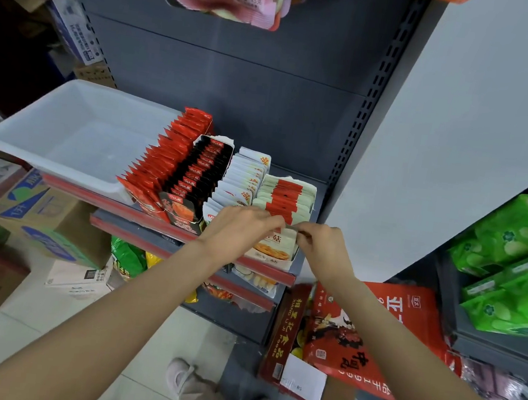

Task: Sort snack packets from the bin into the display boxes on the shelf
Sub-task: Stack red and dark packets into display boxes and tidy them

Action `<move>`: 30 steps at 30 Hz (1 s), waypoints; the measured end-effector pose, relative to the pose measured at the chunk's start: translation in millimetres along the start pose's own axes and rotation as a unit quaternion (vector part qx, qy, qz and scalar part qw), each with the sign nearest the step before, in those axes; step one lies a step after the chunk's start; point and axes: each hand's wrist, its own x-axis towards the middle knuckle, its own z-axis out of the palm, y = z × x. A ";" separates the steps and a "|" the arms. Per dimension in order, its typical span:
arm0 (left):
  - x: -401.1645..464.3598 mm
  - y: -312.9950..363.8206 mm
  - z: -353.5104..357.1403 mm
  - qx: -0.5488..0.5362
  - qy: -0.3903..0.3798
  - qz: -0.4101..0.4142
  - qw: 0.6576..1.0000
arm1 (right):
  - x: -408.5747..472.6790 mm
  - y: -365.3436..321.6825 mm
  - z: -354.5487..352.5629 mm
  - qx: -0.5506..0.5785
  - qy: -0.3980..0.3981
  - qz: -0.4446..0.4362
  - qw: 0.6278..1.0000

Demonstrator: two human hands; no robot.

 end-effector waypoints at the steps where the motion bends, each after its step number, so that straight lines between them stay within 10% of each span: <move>1: 2.0 2.0 -1.4 0.030 -0.031 -0.015 0.999 | 0.6 0.2 -0.4 0.004 -0.007 0.002 1.000; 9: 2.3 10.0 -1.2 0.139 -0.065 -0.020 0.988 | -0.6 6.9 16.0 -0.006 0.009 0.026 1.000; 17: 6.2 12.8 20.0 0.099 0.105 -0.054 0.988 | -10.7 13.9 21.4 0.047 0.069 -0.015 0.996; 30: 29.5 14.9 38.9 0.159 -0.082 -0.037 0.983 | 1.0 28.7 34.1 0.270 -0.093 0.249 0.925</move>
